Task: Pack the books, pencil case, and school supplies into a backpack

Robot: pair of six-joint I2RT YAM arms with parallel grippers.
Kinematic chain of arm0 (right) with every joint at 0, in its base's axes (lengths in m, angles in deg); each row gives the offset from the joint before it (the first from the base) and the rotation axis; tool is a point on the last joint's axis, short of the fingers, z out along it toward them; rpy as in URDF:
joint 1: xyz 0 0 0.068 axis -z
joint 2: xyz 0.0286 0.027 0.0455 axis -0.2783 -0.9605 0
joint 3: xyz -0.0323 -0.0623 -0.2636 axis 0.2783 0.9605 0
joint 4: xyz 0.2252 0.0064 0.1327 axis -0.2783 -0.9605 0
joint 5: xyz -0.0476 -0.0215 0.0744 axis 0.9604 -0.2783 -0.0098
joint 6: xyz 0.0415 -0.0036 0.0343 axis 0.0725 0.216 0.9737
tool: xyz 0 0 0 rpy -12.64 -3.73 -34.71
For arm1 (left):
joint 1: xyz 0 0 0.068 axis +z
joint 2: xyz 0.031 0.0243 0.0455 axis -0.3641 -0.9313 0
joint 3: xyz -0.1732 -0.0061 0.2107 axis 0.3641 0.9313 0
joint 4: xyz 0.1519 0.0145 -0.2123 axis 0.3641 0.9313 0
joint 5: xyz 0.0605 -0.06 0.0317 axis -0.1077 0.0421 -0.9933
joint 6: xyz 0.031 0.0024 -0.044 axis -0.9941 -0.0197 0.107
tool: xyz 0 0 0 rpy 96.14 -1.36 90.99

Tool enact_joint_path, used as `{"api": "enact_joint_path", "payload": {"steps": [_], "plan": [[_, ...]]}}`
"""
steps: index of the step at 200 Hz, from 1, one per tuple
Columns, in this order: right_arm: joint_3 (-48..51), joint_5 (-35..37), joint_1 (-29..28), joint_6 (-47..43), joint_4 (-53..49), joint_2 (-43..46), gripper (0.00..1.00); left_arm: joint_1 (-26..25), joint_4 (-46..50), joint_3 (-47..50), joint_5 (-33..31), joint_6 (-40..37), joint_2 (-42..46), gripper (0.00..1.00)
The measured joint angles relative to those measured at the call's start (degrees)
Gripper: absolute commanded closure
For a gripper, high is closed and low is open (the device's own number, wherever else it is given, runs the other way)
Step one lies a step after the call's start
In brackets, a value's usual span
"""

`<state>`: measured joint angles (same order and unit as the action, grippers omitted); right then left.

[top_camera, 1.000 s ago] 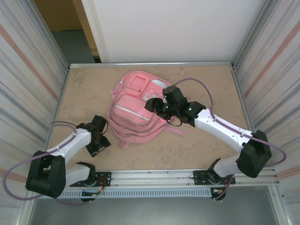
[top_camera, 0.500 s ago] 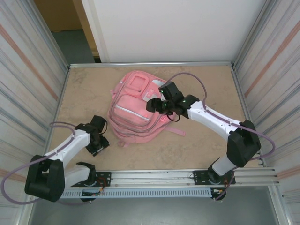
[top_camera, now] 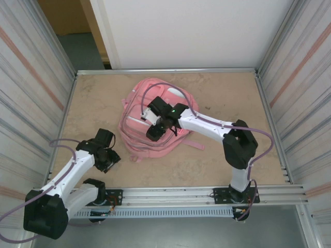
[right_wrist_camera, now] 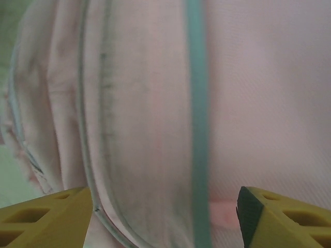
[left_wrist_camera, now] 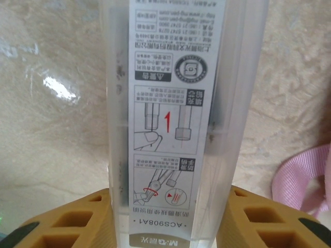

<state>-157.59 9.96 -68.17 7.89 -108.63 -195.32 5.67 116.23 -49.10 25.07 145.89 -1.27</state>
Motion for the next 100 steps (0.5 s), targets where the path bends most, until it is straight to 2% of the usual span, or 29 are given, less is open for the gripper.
{"api": "enact_joint_path", "payload": {"steps": [42,61,68,100], "plan": [[-3.52,4.50,-3.08,-7.45,-3.02,-4.39,0.28,-0.02,1.64,-0.96,3.10,1.33,3.32,0.57],[-3.52,9.55,-3.67,-8.41,-2.99,-5.20,0.33,-0.02,2.27,-1.29,3.93,1.75,4.33,0.56],[-3.50,12.11,-3.93,-8.68,-2.82,-5.40,0.38,0.00,2.47,-1.49,4.15,1.95,4.52,0.56],[-1.18,21.16,-6.47,-9.25,1.29,-5.25,0.73,-0.02,3.41,-2.58,4.92,3.21,5.70,0.56]]}}
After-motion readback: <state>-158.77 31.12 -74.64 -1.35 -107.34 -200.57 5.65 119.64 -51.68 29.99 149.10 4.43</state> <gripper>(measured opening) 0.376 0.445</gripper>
